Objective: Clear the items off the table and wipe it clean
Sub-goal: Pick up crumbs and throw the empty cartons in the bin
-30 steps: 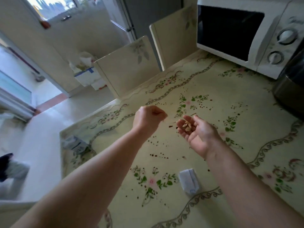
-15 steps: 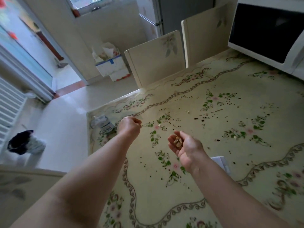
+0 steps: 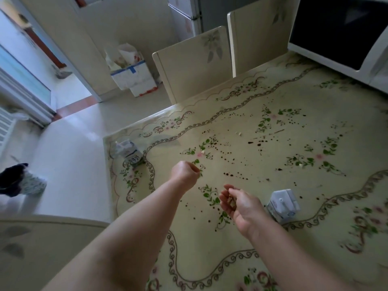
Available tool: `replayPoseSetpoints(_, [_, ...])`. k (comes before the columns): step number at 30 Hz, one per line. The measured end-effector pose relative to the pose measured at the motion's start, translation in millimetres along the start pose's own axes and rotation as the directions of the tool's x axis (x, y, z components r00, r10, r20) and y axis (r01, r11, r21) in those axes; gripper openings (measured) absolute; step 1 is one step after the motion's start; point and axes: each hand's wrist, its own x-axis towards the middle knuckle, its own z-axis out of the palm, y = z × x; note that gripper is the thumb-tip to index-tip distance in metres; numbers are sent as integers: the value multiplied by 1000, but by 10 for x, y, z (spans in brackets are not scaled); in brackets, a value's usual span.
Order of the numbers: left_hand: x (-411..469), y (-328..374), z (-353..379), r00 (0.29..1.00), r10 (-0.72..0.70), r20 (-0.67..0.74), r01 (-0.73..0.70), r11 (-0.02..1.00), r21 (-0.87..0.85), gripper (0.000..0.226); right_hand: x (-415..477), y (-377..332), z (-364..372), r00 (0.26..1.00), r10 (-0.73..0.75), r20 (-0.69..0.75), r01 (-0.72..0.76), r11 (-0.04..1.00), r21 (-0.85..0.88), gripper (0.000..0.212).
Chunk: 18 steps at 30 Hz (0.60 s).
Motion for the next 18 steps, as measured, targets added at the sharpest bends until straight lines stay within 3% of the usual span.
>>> replayPoseSetpoints(14, [534, 208, 186, 992, -16, -125, 0, 992, -125, 19, 218, 10, -113, 1000, 12, -1, -12, 999, 36, 19])
replayPoseSetpoints(18, [754, 291, 260, 964, 121, -237, -75, 978, 192, 20, 346, -37, -118, 1000, -10, -9, 10, 999, 42, 20])
